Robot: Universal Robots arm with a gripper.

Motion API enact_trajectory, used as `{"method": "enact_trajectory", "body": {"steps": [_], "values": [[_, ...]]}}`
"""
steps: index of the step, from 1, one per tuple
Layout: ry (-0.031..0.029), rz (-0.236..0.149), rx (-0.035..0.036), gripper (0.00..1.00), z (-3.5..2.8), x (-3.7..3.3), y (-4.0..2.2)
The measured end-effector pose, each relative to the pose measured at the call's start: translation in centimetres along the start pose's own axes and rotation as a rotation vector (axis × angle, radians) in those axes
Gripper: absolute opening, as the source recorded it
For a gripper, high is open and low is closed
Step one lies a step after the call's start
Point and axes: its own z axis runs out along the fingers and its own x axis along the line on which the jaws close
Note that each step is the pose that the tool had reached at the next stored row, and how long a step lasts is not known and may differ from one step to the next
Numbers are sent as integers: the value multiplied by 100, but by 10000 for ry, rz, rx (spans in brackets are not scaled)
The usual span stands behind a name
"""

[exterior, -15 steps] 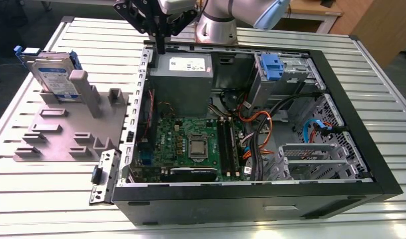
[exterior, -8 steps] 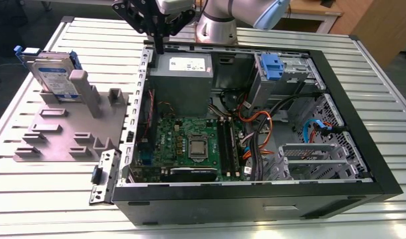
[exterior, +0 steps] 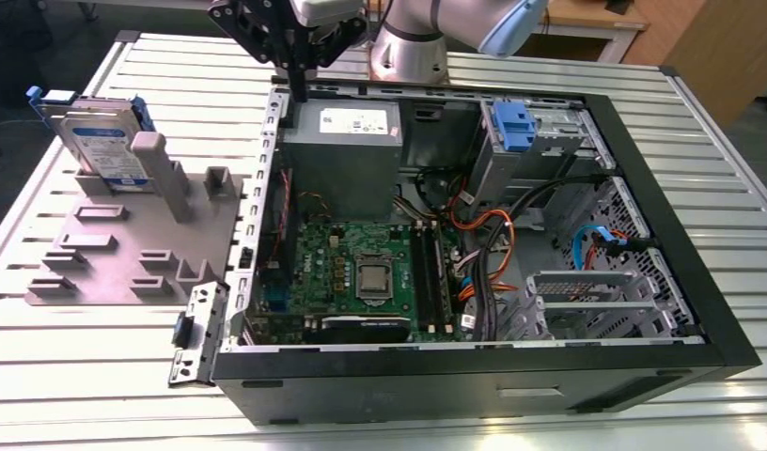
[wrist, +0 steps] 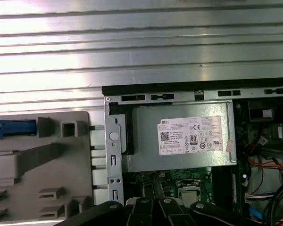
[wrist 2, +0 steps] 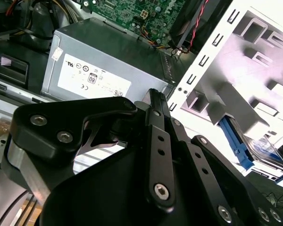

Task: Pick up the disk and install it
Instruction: 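Reach for the disk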

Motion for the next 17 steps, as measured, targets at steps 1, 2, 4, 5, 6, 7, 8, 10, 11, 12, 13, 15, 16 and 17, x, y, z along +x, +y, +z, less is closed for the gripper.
{"method": "enact_trajectory", "body": {"steps": [1, 2, 4, 5, 6, 7, 8, 10, 11, 12, 13, 15, 16, 17], "values": [[0, 1, 0, 11, 0, 4, 0], [0, 0, -1, 11, 0, 7, -1], [0, 0, 0, 11, 0, 15, -1], [1, 0, 0, 11, 0, 17, -1], [0, -1, 0, 11, 0, 20, -1], [0, 0, 0, 11, 0, 24, -2], [0, 1, 0, 11, 0, 28, -2], [0, 0, 0, 11, 0, 35, -3], [0, 0, 0, 11, 0, 38, -3], [0, 0, -1, 11, 0, 43, -3], [0, 0, 0, 11, 0, 47, -4], [-1, 0, -1, 11, 0, 57, -4], [0, -1, 0, 11, 0, 63, -4], [0, -1, 0, 11, 0, 73, -3]]}}
